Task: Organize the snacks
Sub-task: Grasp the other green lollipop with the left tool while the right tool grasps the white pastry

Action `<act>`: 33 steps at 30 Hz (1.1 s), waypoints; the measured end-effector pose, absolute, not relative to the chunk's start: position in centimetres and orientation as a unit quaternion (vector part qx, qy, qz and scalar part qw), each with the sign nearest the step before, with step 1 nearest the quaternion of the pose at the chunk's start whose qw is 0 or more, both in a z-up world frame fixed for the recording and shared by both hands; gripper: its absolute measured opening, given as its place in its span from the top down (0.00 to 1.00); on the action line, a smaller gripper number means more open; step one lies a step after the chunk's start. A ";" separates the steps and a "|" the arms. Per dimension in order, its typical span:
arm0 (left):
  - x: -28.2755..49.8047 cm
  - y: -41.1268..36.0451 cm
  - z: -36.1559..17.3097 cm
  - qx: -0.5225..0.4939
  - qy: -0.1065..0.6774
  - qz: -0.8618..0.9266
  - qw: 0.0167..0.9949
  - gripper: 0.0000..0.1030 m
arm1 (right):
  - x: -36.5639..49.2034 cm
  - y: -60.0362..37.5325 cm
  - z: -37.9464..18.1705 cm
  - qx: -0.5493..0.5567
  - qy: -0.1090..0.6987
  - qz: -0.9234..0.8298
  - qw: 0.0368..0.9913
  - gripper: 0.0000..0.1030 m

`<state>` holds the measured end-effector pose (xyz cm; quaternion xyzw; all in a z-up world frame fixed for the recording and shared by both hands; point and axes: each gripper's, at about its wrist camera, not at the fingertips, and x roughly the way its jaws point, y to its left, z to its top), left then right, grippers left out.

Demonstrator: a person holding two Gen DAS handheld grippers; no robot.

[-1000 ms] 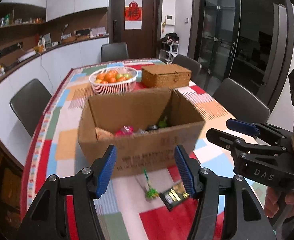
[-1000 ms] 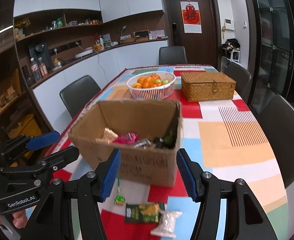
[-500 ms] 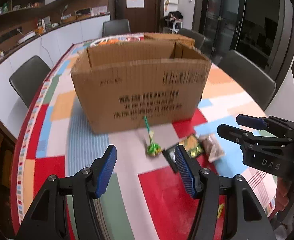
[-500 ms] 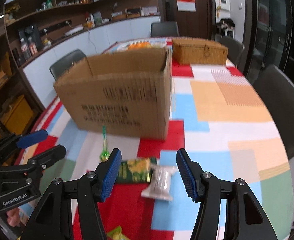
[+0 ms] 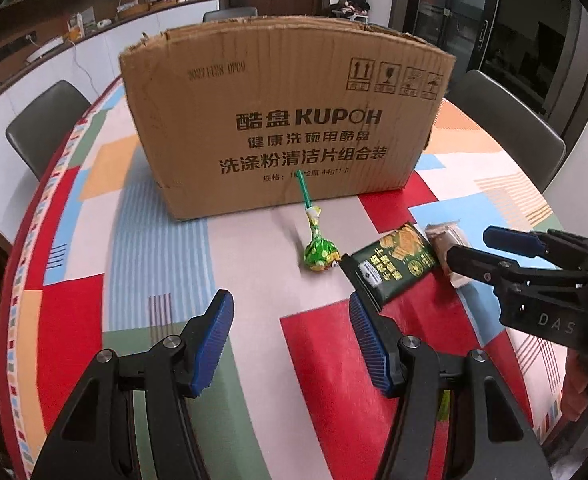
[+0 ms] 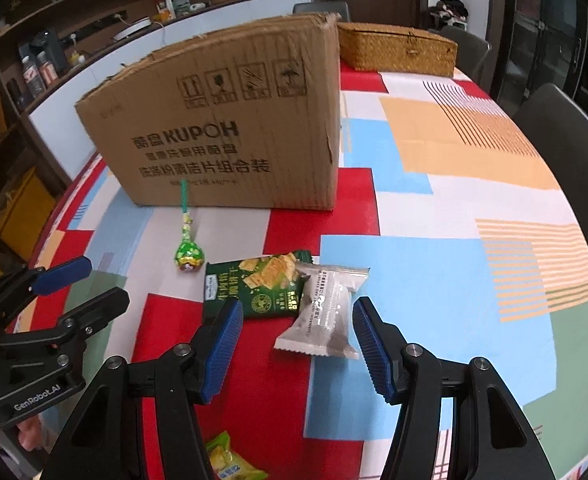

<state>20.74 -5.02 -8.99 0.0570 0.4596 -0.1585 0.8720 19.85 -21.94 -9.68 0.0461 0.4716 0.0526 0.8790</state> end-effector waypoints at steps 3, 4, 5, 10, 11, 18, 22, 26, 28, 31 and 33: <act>21.8 -5.3 -9.3 0.052 0.463 -0.165 0.869 0.43 | 20.5 -22.2 -10.2 0.050 0.477 0.046 0.876 0.43; 22.2 -5.5 -9.4 0.050 0.465 -0.168 0.868 0.43 | 20.7 -22.2 -10.4 0.050 0.478 0.043 0.876 0.43; 22.5 -5.7 -9.5 0.049 0.466 -0.174 0.866 0.43 | 20.9 -22.4 -10.6 0.053 0.480 0.041 0.875 0.43; 24.0 -6.6 -10.3 0.040 0.477 -0.192 0.857 0.49 | 21.4 -23.2 -11.5 0.076 0.484 0.041 0.871 0.44; 24.4 -6.7 -10.5 0.039 0.481 -0.192 0.855 0.50 | 21.5 -23.3 -11.6 0.077 0.483 0.040 0.871 0.44; 25.9 -6.9 -11.6 0.030 0.498 -0.193 0.845 0.60 | 22.1 -23.1 -12.6 0.074 0.493 0.040 0.866 0.56; 26.5 -7.0 -12.2 0.025 0.507 -0.194 0.839 0.65 | 22.3 -23.0 -12.9 0.073 0.498 0.043 0.863 0.59; 26.7 -6.9 -12.2 0.024 0.509 -0.194 0.838 0.68 | 22.5 -23.2 -13.1 0.078 0.501 0.043 0.861 0.60; 26.8 -6.8 -12.2 0.022 0.510 -0.196 0.837 0.71 | 22.5 -23.2 -13.2 0.080 0.501 0.043 0.860 0.60; 26.9 -7.0 -12.5 0.024 0.511 -0.196 0.837 0.73 | 22.7 -23.3 -13.2 0.082 0.502 0.045 0.860 0.67; 26.8 -7.1 -12.5 0.023 0.512 -0.194 0.836 0.73 | 22.8 -23.3 -13.3 0.084 0.503 0.047 0.859 0.68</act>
